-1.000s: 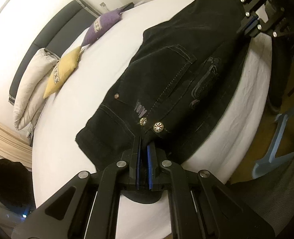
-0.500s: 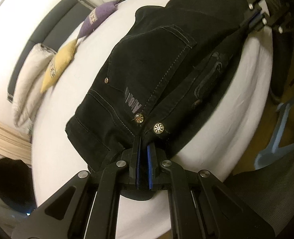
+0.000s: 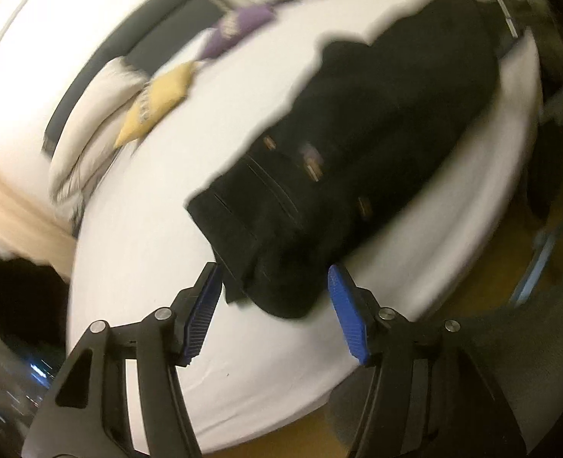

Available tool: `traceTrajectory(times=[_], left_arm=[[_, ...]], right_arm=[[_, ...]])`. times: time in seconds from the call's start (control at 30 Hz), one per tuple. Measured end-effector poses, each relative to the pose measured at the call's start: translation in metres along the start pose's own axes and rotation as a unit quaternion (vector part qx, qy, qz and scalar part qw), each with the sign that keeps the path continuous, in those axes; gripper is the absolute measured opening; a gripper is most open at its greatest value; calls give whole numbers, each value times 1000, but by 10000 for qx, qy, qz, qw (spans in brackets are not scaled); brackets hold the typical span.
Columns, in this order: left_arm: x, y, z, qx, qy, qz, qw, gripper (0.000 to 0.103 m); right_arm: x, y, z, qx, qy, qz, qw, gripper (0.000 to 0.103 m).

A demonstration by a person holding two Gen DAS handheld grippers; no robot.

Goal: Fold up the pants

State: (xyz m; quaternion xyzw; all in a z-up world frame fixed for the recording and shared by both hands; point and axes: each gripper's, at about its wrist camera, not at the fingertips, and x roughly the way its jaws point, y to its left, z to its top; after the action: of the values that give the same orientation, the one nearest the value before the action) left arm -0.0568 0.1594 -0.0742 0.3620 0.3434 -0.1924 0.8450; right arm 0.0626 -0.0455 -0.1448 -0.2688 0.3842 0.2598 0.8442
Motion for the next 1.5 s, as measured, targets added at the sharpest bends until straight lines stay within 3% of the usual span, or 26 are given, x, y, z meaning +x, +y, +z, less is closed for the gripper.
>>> traceTrajectory(times=[0.1,0.2,0.3,0.4,0.47,0.53,0.6,0.63,0.67,0.7,0.73,0.77,0.8,0.83,0.93,1.0,1.07,1.13,1.2,1.27,1.37,1.43,1.47,1.5], left_arm=[[-6,9,30,-733,-395,-362,9959,57],[16,-5,60,-926,-502,-720,9918,57],[59,-24,82,-1066,-176,-1071,9884,57],[110,-42,87,-1271,541,-1311,9817,60],[120,-43,84,-1410,539,-1226,9809,81],[124,-32,81,-1683,653,-1161,9767,89],[122,-26,82,-1851,741,-1040,9744,90],[118,-23,86,-1829,690,-952,9761,90],[108,-27,93,-1769,561,-864,9788,89],[100,-32,101,-1726,405,-889,9801,89],[93,-38,109,-1693,281,-963,9804,89],[90,-46,119,-1635,197,-994,9813,89],[89,-56,128,-1534,143,-980,9832,89],[90,-63,134,-1448,116,-971,9846,89],[106,-83,150,-1311,231,-947,9866,89],[127,-90,159,-1335,421,-935,9857,89],[141,-93,162,-1372,564,-878,9850,90],[146,-89,159,-1470,604,-866,9835,90],[152,-88,160,-1557,629,-870,9820,90],[155,-89,160,-1600,636,-859,9813,90],[153,-89,156,-1609,650,-813,9815,90],[153,-88,154,-1632,680,-793,9810,90],[156,-89,155,-1634,712,-782,9809,90],[158,-89,157,-1626,746,-770,9809,90]], right_arm=[[-14,-27,16,600,-354,69,9975,66],[-12,-54,25,1192,-575,196,9910,64],[6,-82,20,1804,-543,384,9813,64],[36,-113,-4,2543,-21,480,9659,64],[35,-126,-32,2844,155,332,9580,59],[18,-137,-49,3044,84,189,9523,59],[-10,-161,-77,3568,-131,-12,9341,60],[-25,-177,-95,3972,-304,-32,9172,60],[-43,-200,-123,4579,-478,-87,8877,60],[-49,-210,-137,4852,-543,-115,8726,60],[-57,-226,-158,5271,-641,-129,8473,60],[-62,-243,-183,5753,-770,-88,8143,60],[-65,-252,-201,6089,-853,-55,7886,60],[-67,-265,-222,6530,-981,20,7510,60],[-64,-283,-244,6938,-1227,230,7093,60],[-49,-291,-248,7152,-1039,419,6899,60],[-35,-296,-238,7074,-971,633,6973,58],[-27,-300,-229,6959,-863,662,7099,39],[-23,-307,-222,6952,-799,653,7113,16],[-27,-315,-214,6883,-786,590,7188,9],[-35,-332,-195,6698,-599,383,7391,9],[-36,-349,-186,6709,-489,302,7393,11],[-33,-362,-172,6758,-335,225,7360,16],[-29,-374,-159,6812,-186,217,7316,38]])
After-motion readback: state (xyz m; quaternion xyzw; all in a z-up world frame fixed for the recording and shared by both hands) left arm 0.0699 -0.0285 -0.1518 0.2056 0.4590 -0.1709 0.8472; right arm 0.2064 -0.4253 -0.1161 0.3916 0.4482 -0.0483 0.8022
